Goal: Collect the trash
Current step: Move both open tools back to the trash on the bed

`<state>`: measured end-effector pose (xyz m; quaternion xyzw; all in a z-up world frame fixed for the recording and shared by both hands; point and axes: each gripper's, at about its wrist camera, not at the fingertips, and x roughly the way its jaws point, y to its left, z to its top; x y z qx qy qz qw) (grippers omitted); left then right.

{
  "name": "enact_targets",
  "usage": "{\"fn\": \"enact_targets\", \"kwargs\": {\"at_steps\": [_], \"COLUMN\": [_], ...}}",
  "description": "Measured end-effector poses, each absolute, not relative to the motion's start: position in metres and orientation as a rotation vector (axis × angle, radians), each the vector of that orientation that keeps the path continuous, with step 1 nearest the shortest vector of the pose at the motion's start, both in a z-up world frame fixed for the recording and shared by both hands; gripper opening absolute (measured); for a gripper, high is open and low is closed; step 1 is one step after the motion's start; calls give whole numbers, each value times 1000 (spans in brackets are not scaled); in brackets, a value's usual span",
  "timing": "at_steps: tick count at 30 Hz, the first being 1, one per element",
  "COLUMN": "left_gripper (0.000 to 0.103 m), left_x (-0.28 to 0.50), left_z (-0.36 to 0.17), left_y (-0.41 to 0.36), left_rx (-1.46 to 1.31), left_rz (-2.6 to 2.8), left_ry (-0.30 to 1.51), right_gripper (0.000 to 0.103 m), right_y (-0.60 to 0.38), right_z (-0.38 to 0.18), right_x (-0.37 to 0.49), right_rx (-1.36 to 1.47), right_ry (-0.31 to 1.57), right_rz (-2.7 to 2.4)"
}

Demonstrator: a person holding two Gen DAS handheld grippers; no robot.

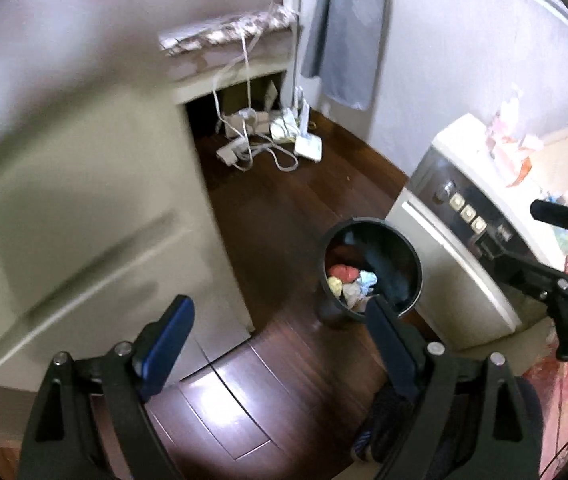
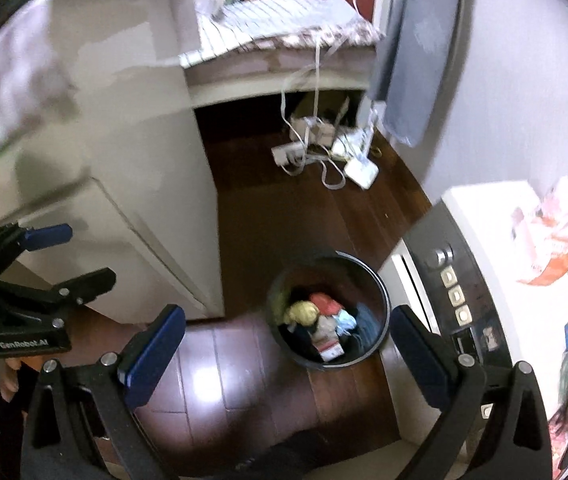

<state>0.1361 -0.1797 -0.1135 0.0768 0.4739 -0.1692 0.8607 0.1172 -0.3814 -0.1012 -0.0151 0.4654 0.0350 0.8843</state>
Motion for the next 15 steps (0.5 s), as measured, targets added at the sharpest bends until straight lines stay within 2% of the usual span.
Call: {"fn": "enact_targets", "kwargs": {"at_steps": [15], "left_gripper": [89], "left_x": [89], "left_z": [-24], "left_y": [-92], "left_rx": [80], "left_rz": [-245], "left_ry": [832], "right_gripper": [103], "right_y": [-277], "right_z": [6], "right_x": [90], "right_rx": [-85], "right_ry": [791], "right_rz": [214]}}
